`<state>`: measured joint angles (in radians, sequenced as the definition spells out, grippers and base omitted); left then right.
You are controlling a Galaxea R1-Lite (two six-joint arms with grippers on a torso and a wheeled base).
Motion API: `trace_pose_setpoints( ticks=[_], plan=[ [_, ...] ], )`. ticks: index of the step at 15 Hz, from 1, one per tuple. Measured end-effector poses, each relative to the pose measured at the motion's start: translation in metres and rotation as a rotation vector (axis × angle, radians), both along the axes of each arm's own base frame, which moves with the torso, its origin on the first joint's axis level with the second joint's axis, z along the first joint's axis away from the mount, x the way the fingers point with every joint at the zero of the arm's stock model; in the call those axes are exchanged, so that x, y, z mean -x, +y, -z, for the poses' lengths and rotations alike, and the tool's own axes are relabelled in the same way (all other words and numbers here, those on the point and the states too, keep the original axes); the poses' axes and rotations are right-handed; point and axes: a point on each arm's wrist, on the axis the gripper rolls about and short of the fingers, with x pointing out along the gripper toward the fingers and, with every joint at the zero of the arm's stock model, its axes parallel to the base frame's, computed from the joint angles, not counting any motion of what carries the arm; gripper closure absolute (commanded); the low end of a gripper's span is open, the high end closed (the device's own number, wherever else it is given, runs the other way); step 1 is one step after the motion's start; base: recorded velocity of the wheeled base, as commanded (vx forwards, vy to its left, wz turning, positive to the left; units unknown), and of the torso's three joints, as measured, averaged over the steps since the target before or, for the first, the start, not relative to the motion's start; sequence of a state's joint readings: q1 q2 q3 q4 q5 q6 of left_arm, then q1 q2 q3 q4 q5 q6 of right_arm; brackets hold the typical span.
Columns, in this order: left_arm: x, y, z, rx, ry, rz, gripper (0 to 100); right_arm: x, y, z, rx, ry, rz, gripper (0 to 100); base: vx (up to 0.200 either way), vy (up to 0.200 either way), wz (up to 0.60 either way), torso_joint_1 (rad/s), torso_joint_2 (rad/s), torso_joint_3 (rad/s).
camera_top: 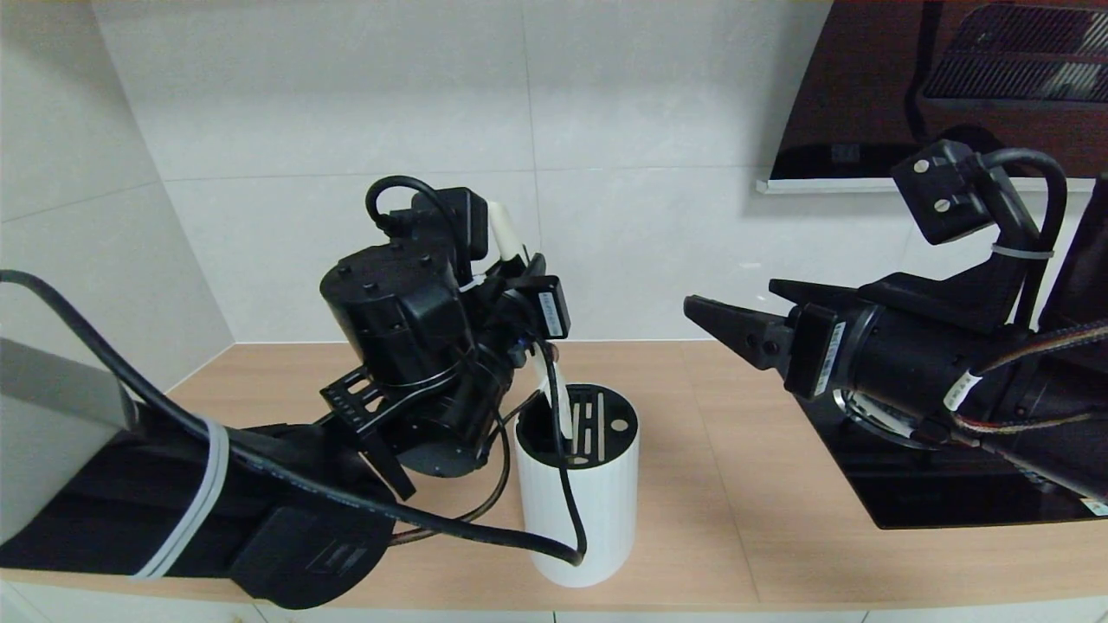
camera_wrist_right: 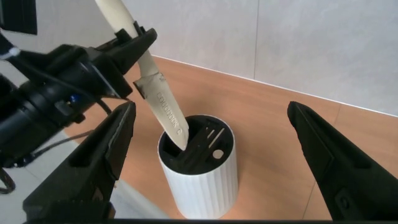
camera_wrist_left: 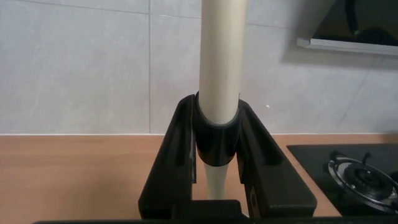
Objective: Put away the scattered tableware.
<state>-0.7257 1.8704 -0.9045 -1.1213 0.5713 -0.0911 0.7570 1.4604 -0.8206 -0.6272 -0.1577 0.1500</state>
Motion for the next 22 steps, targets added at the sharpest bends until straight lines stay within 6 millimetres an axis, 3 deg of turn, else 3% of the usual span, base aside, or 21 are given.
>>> trace_pose_setpoints(
  ticks=[3,6,12,22],
  plan=[
    [0.007,0.006,-0.021,0.038,-0.048,-0.001,100,0.000,0.000,0.000,0.006,-0.002,0.000,0,0.000,0.000,0.00,0.000,0.00,0.000],
    [0.008,0.010,-0.024,0.045,-0.056,-0.008,100,0.000,0.000,0.002,0.013,-0.004,0.000,0,0.000,0.000,0.00,0.000,0.00,0.000],
    [-0.009,0.009,0.003,-0.009,0.007,-0.040,100,0.000,0.000,0.003,0.017,-0.002,0.000,0,0.000,0.000,0.00,0.000,0.00,0.000],
    [-0.005,-0.009,0.042,-0.081,0.096,0.008,100,0.000,0.000,0.003,0.017,-0.001,0.000,0,0.000,0.000,0.00,0.000,0.00,0.000]
  ],
)
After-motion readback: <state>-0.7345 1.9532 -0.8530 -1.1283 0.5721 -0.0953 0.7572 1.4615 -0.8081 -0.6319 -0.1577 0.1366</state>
